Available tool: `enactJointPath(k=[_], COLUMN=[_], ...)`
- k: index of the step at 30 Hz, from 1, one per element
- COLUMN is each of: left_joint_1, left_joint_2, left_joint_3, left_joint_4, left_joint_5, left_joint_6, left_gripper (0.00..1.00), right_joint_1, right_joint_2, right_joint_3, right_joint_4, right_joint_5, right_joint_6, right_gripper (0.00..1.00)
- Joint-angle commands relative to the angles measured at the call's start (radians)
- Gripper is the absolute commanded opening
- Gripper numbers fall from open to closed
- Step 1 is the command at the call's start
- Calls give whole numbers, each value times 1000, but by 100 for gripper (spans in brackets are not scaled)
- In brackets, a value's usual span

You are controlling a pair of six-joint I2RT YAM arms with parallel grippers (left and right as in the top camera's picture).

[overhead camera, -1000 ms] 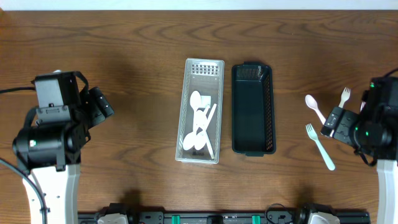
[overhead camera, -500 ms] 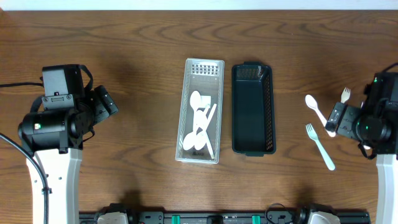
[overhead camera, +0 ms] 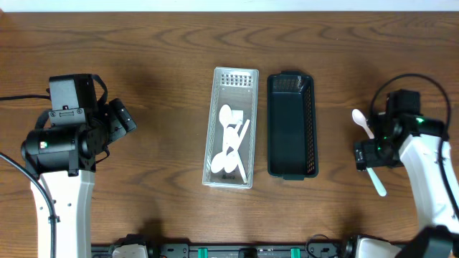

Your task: Pack container

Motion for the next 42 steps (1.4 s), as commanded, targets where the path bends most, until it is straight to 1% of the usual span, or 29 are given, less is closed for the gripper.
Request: enactJointPath(k=[1,11,14,19,22,28,34,39,42], left_joint_1=[5,5,5,5,5,5,5,5,5], left_joint_2=[5,5,5,5,5,5,5,5,5], left_joint_3=[-1,-1,-1,-1,-1,-1,-1,-1,-1], left_joint_4=[-8,-8,-8,-8,-8,-21,-27,-27,-27], left_joint_5=[0,0,0,-1,0,-1,-9,-9,-9], left_joint_6=[-14,-13,-13,-13,-13,-13,-13,-13,-13], left_gripper=[98,98,98,98,98,98,98,98,98], right_joint_1=[-9,-9,-9,-10,-10,-10,-10,-14,-32], right_joint_2=[41,102,128,180,229,291,292,292,292], right_joint_3=[-45,-175,-203,-228,-229,-229,-229,-229,-229], right_joint_4=[43,233,296,371,385,392,383,362,351], right_joint_5=[-8,-31,-34,-94,-113,-113,-113,-82,-82], right_joint_6=[-36,-34,-34,-34,-34,-33,-25,-22,24], right_gripper=[88,81,80,79,79,72,73,68,69])
